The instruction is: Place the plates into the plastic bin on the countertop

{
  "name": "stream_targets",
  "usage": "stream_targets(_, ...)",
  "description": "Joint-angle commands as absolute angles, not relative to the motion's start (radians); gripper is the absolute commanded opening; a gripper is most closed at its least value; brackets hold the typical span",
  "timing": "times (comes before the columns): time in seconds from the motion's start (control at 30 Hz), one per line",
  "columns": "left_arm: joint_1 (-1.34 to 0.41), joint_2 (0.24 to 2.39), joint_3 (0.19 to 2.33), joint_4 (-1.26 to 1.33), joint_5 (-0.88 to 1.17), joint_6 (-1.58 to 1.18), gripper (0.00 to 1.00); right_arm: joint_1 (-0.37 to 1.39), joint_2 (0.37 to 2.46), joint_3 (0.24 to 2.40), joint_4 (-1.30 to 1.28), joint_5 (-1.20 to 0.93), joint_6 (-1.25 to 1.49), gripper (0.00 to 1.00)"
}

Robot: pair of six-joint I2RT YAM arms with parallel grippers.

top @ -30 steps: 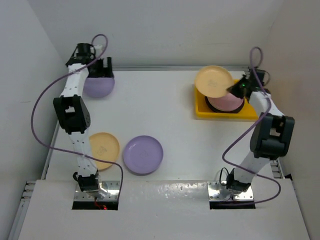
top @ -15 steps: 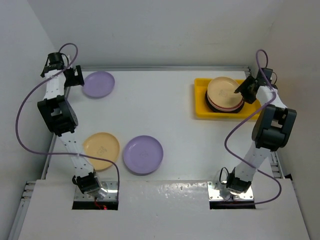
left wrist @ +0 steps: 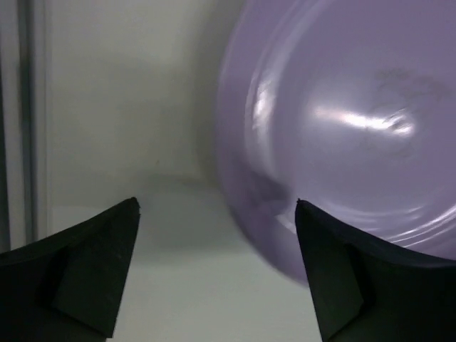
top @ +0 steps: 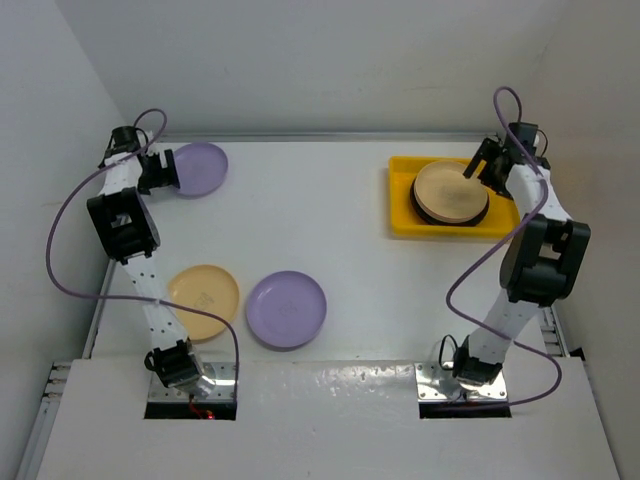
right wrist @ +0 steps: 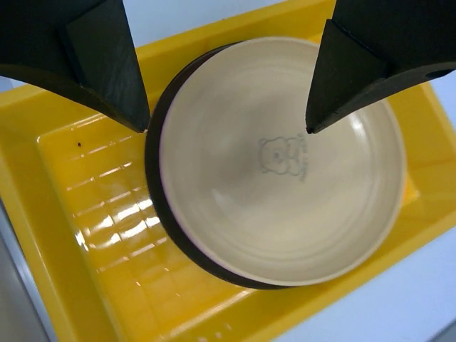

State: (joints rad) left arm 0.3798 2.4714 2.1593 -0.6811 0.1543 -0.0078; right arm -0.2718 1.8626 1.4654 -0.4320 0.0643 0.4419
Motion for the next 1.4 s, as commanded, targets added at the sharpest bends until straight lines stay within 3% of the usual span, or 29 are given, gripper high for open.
stream_targets(0.0,0.374,2.535,2.224,-0.657,0.257,-0.035,0.88,-0.221,1.749,1.456,-0.399,0.118,0.367,0.88)
stream_targets(0.07,0.358,2.557,2.237,-0.657,0.267,-0.035,0.81,-0.2,1.703,1.442,-0.388,0.136,0.357,0.88)
stream_targets(0.23,0.322,2.591,2.215,-0.657,0.365,-0.015,0.36,-0.118,1.637,1.404,-0.356,0.176,0.322,0.82)
stream_targets(0.27,0.322,2.591,2.215,-0.657,0.398,-0.015,0.1,-0.083,1.634,1.413,-0.359,0.187,0.299,0.78)
stream_targets(0.3,0.313,2.591,2.192,-0.657,0.423,-0.015,0.0,-0.043,1.637,1.42,-0.368,0.184,0.264,0.76)
stream_targets(0.37,0.313,2.539,2.174,-0.657,0.475,-0.015,0.0,0.03,1.664,1.471,-0.393,0.164,0.215,0.72)
stream_targets(0.5,0.229,2.356,2.114,-0.666,0.569,0.043,0.0,0.188,1.738,1.567,-0.403,0.059,0.196,0.42)
stream_targets(0.57,0.136,2.277,2.071,-0.666,0.578,0.09,0.0,0.238,1.813,1.609,-0.382,-0.042,0.265,0.39)
stream_targets(0.67,0.008,2.183,2.06,-0.712,0.535,0.166,0.0,0.305,1.88,1.644,-0.324,-0.103,0.337,0.59)
stream_targets(0.7,-0.02,2.174,2.074,-0.748,0.535,0.188,0.0,0.354,1.932,1.679,-0.308,-0.113,0.344,0.7)
stream_targets(0.77,-0.084,2.163,2.086,-0.791,0.535,0.198,0.0,0.376,1.995,1.738,-0.299,-0.124,0.376,0.77)
stream_targets(0.93,-0.149,2.163,2.097,-0.813,0.548,0.207,0.0,0.388,2.069,1.77,-0.299,-0.199,0.454,0.75)
stream_targets(1.0,-0.158,2.163,2.108,-0.822,0.58,0.207,0.0,0.39,2.072,1.747,-0.275,-0.203,0.478,0.71)
stream_targets(1.1,-0.158,2.163,2.117,-0.831,0.615,0.196,0.0,0.393,2.056,1.664,-0.241,-0.196,0.495,0.55)
stream_targets(1.2,-0.158,2.163,2.117,-0.831,0.647,0.187,0.0,0.391,2.052,1.615,-0.215,-0.18,0.509,0.32)
stream_targets(1.23,-0.158,2.163,2.117,-0.831,0.659,0.187,0.0,0.393,2.056,1.611,-0.21,-0.178,0.509,0.19)
stream_targets(1.3,-0.158,2.163,2.126,-0.831,0.682,0.187,0.0,0.391,2.06,1.611,-0.209,-0.178,0.514,0.16)
stream_targets(1.37,-0.158,2.152,2.126,-0.831,0.712,0.187,0.0,0.388,2.062,1.605,-0.193,-0.178,0.514,0.26)
